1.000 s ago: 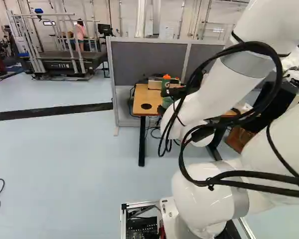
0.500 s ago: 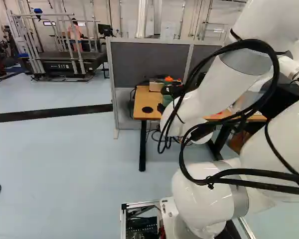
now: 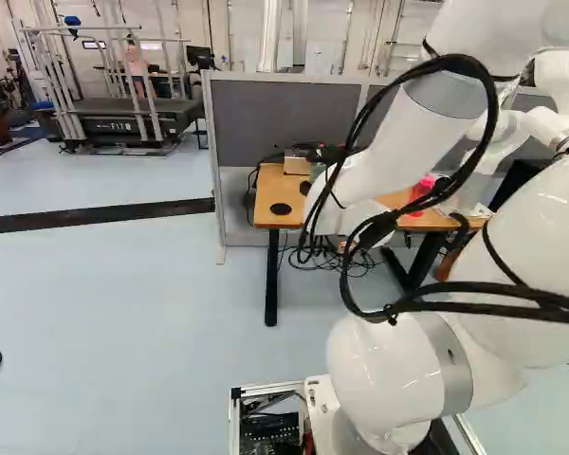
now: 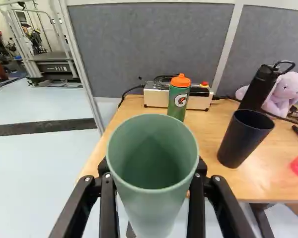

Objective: Place the green cup on the table

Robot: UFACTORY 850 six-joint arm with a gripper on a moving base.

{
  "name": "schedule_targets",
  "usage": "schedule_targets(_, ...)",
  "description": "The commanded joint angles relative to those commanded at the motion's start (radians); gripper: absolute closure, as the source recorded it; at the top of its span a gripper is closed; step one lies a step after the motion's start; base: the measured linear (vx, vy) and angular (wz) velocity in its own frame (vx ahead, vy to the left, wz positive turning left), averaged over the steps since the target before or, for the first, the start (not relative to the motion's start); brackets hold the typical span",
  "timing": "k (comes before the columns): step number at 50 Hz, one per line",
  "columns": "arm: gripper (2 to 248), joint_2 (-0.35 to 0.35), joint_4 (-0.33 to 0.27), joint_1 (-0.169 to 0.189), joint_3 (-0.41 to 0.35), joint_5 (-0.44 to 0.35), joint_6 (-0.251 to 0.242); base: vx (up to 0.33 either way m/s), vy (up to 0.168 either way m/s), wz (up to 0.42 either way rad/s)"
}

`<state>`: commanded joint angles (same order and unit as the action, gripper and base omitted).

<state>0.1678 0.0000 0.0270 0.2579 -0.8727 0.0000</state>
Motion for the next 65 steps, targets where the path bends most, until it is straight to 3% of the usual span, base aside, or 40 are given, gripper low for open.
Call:
schedule_targets(41, 126, -0.235, 0.0, 0.029, 0.223, -0.002, 0.0, 0.0, 0.0, 0.0)
schedule_targets(65, 126, -0.411, 0.0, 0.043, 0.358, -0.055, 0.0, 0.0, 0.0, 0.0)
